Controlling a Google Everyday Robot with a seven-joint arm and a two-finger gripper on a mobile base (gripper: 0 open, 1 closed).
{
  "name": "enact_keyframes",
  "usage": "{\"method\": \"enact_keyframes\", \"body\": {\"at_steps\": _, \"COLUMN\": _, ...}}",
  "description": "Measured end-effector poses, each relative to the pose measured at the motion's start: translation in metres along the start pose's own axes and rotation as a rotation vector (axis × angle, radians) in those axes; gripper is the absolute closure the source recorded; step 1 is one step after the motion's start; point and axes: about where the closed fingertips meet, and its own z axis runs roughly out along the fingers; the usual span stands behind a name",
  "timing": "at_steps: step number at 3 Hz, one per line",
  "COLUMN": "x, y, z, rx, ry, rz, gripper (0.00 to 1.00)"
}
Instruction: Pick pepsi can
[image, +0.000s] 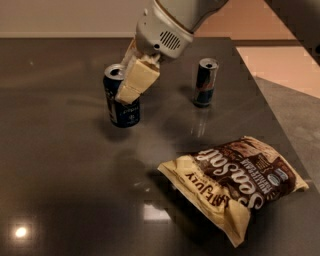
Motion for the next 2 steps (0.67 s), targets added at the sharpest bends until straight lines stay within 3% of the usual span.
{"method": "enact_keyframes", "body": {"at_steps": 1, "x": -0.0098, "y": 0.0055, "z": -0.0275, "rx": -0.013, "ry": 0.009, "rz": -0.045, "gripper": 1.0}}
{"method": "enact_keyframes", "body": {"at_steps": 2, "x": -0.0098, "y": 0.0055, "z": -0.0275, "rx": -0.013, "ry": 0.009, "rz": -0.045, "gripper": 1.0}}
